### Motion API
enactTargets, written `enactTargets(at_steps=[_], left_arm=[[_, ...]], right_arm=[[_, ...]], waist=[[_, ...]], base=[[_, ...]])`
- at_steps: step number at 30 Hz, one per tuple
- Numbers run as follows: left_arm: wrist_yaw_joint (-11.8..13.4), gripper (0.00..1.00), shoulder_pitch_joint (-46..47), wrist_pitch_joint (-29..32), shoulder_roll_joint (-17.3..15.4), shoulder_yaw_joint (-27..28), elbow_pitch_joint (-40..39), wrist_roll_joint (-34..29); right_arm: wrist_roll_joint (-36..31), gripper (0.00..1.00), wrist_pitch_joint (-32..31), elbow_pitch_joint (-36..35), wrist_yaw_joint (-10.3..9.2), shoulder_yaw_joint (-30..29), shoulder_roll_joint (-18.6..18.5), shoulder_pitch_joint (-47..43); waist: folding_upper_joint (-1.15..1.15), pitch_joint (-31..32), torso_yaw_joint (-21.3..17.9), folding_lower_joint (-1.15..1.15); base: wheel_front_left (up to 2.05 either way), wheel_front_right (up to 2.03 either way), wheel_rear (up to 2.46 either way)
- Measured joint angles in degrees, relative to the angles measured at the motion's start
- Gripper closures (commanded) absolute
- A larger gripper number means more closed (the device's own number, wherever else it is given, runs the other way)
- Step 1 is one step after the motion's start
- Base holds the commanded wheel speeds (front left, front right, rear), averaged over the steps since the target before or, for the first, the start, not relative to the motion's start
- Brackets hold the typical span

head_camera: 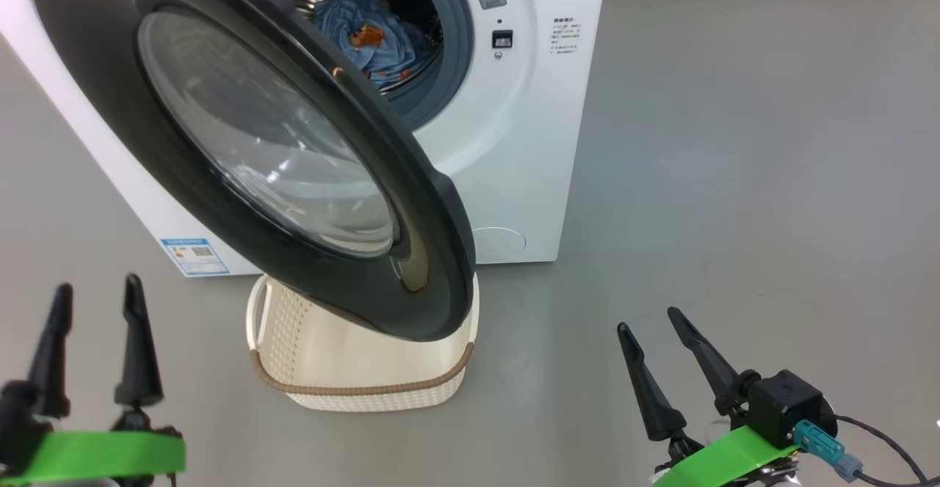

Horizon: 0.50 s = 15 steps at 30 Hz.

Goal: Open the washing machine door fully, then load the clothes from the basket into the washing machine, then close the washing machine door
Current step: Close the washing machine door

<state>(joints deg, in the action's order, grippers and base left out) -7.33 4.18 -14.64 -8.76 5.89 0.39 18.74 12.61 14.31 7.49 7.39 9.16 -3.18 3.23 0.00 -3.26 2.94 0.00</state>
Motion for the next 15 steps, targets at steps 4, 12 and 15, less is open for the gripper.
enactTargets(at_steps=[4, 12, 15], left_arm=[[0.0, 0.0, -2.16, 0.0, 0.91, 0.07, -0.03, -4.1], [0.0, 0.0, -6.99, 0.0, 3.39, 0.12, -0.15, -7.16], [0.0, 0.0, -8.26, 0.0, 3.98, -0.2, -0.11, -7.94]], right_arm=[[-0.11, 0.0, 0.0, -0.34, 0.0, -0.03, 0.0, -0.03], [-0.53, 0.0, 0.0, -1.23, 0.0, -0.48, 0.01, -1.1], [-1.19, 0.0, 0.0, -1.41, 0.0, -0.48, 0.02, -1.1]], waist=[[0.0, 0.01, -0.37, 0.0], [0.0, 0.24, -0.89, 0.0], [0.0, 0.29, -1.07, 0.0]], base=[[0.0, 0.0, 0.0], [0.0, 0.0, 0.0], [0.0, 0.0, 0.0]])
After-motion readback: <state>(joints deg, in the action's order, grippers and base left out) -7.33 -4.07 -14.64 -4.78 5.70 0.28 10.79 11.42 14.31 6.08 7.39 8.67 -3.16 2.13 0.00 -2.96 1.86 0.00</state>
